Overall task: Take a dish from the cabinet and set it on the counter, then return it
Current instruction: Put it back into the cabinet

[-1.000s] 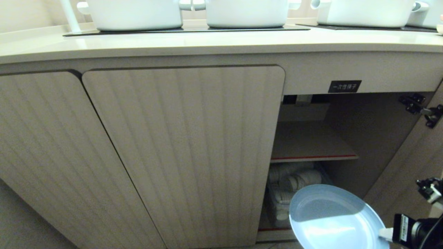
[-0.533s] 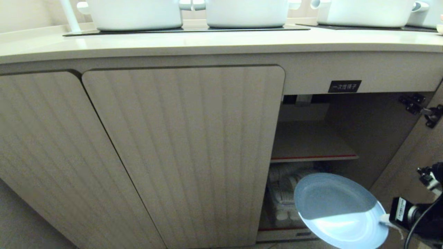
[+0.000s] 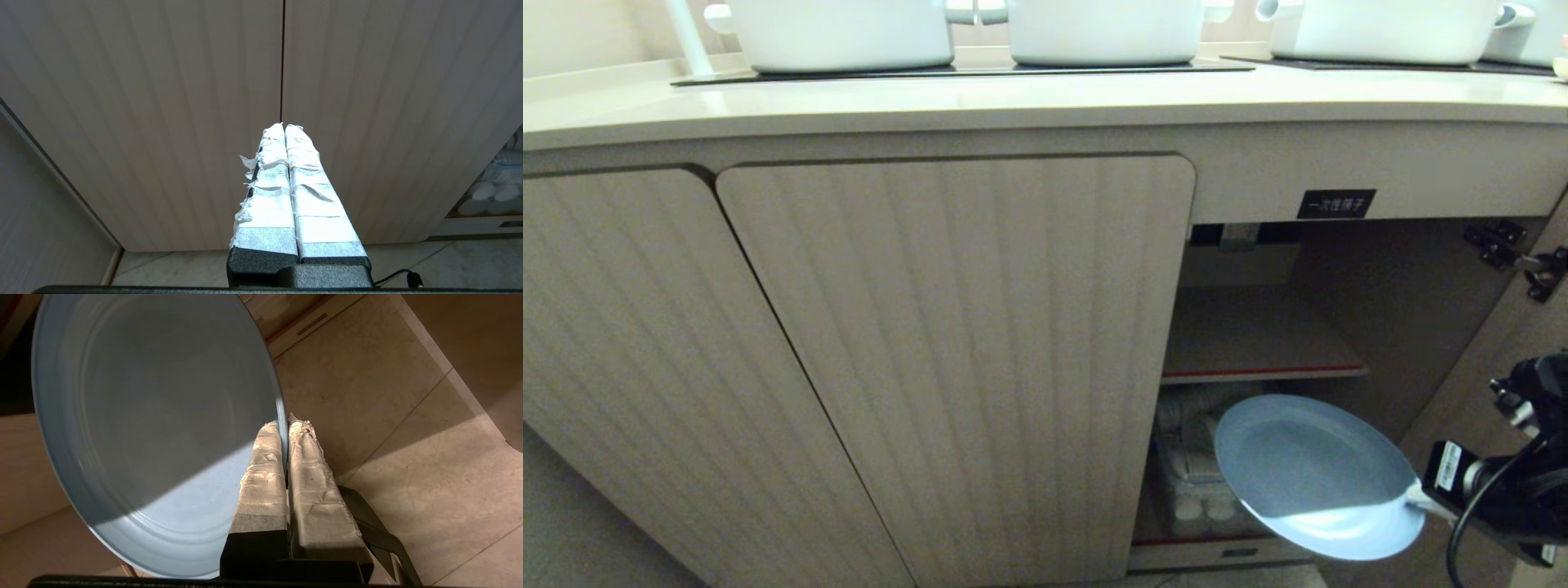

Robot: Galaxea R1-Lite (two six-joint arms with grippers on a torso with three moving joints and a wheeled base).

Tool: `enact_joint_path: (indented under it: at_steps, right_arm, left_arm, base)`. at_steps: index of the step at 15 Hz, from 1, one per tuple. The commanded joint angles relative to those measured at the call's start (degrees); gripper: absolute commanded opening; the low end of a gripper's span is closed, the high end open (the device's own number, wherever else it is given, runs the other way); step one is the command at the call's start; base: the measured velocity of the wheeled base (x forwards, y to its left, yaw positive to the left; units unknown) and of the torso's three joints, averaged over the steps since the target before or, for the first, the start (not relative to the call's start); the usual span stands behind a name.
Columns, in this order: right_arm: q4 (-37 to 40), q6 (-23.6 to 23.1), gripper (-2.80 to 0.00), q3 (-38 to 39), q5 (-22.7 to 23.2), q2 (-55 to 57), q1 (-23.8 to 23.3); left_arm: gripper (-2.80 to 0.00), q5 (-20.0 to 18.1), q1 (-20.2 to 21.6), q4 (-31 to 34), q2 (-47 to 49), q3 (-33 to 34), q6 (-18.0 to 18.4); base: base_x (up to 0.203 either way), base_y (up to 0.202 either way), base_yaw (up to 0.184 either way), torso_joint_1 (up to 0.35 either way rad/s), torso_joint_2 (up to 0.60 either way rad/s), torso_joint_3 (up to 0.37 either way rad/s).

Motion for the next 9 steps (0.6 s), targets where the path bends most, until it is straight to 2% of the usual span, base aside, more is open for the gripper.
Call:
enact_joint_path:
  at_steps: [1, 3, 9]
  right_arm:
    - [-0.06, 1.1, -2.8, -1.44, -0.03, 2.27, 0.0]
    - [-0.05, 2.52, -2.8, -3.45, -0.09, 4.37, 0.08]
    - [-0.59, 2.81, -2.8, -7.11, -0.06, 8.84, 0.08]
  left_arm:
    - [-2.8, 0.04, 0.0, 0.0, -0.02, 0.0, 0.0]
    - [-2.8, 0.0, 0.0, 0.0, -0.02, 0.0, 0.0]
    - [-2.8, 0.0, 0.05, 0.0, -0.02, 0.0, 0.0]
  base:
    - [0.0, 0.0, 0.0, 0.0, 0.0, 0.0]
    - [0.0, 0.0, 0.0, 0.0, 0.0, 0.0]
    - [0.0, 0.0, 0.0, 0.0, 0.0, 0.0]
